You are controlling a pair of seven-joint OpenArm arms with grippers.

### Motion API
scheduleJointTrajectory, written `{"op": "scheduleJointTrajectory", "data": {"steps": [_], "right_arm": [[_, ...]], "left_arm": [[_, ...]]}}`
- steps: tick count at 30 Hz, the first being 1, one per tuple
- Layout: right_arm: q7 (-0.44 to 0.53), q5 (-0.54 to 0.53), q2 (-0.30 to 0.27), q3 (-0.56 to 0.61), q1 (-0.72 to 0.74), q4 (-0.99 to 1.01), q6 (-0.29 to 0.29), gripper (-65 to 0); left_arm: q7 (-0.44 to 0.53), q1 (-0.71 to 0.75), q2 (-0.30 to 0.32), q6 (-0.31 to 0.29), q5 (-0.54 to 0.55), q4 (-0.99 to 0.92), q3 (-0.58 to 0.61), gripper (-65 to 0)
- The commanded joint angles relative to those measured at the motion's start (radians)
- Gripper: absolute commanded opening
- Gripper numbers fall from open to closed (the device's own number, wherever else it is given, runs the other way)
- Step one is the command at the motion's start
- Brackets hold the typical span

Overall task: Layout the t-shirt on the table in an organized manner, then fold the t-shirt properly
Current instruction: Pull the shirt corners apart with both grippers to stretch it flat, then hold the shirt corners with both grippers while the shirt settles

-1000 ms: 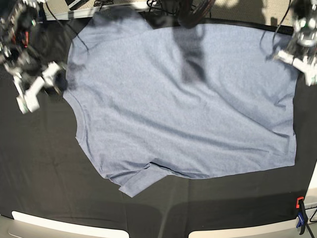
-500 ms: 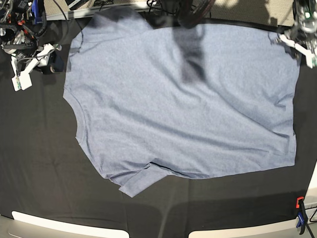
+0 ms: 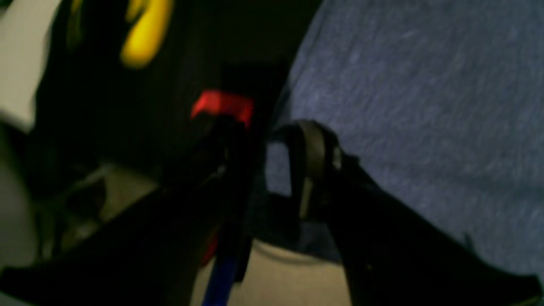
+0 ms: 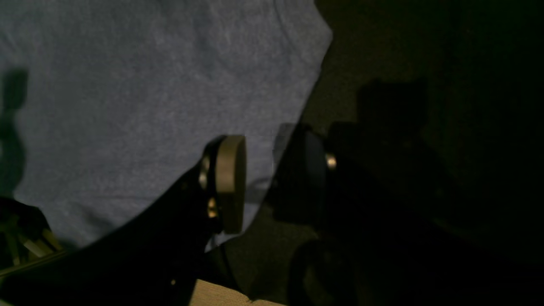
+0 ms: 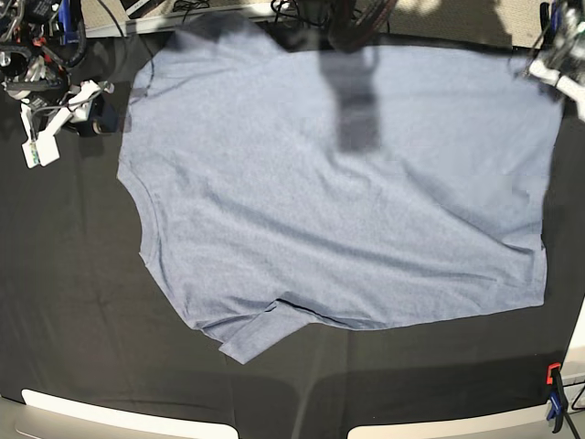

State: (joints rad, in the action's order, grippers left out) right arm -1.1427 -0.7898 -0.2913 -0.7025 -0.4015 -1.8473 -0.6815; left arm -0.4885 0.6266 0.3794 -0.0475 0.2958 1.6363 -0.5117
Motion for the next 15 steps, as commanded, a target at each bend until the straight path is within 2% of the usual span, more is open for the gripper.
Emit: {"op": "scheduleJointTrajectory", "data": {"steps": [1, 3, 8, 10, 15], "right_arm": [[0.021, -0.027, -0.016, -0.006, 0.002, -0.018, -0.004, -42.4], [0.021, -0.040, -0.016, -0.006, 0.002, -0.018, -0.004, -42.4], [0.021, -0.059, -0.016, -0.006, 0.002, -0.018, -0.004, -42.4], [0.021, -0.059, -0.016, -0.006, 0.002, -0.018, -0.004, -42.4], [0.021, -0.059, -0.016, -0.006, 0.002, -0.018, -0.004, -42.4]], "left_arm": [[0.013, 0.009, 0.014, -0.017, 0.018, 0.019, -0.018, -47.3], [0.006, 0.020, 0.015, -0.052, 0.048, 0.018, -0.026, -47.3], [-0.013, 0.019, 0.014, -0.071, 0.082, 0.018, -0.026, -47.4], [-0.035, 0.019, 0.014, -0.110, 0.107, 0.018, -0.026, -47.7], [-0.059, 0.019, 0.014, -0.262, 0.216, 0.018, -0.026, -56.5]]}}
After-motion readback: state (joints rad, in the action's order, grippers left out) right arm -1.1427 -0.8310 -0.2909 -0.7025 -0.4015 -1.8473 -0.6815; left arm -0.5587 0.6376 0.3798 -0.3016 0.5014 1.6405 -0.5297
